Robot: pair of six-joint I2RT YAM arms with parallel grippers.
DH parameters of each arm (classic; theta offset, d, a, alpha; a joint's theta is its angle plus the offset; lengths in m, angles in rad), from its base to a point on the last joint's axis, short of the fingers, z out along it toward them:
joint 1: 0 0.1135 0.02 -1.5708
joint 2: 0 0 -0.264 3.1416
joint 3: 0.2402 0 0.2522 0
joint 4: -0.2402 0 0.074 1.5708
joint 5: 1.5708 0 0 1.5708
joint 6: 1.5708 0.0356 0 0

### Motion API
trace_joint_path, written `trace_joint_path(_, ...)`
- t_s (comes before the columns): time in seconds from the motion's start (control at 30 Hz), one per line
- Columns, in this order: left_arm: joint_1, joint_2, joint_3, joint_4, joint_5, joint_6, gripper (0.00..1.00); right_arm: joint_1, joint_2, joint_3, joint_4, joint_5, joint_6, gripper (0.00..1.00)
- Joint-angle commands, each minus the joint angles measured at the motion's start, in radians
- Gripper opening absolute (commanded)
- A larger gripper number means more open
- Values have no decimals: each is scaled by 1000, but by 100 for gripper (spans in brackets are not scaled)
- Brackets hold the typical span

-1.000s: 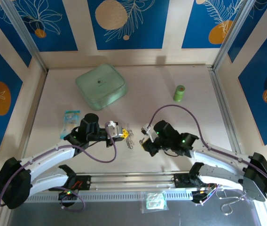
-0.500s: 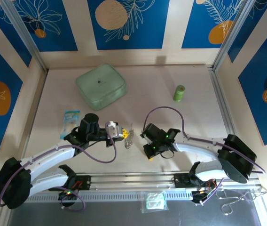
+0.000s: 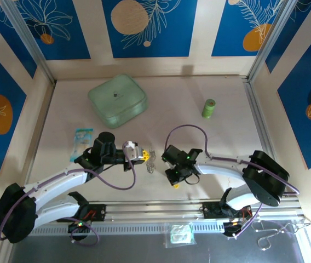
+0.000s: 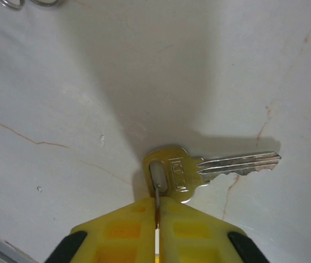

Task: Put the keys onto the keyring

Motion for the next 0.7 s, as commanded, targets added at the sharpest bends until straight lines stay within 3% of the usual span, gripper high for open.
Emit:
trace_joint_path(0.0,-12,-18,-3,12,6,18,0,8,13,34,-33,14,16,13)
trace_joint_path(0.2,-13,-18,-3,11,8,20,0,9,1,36,-25,13,25,20)
trace_joint_path(0.67,-12,-18,-1,4,9,23,0,8,5,35,-33,20,32,14)
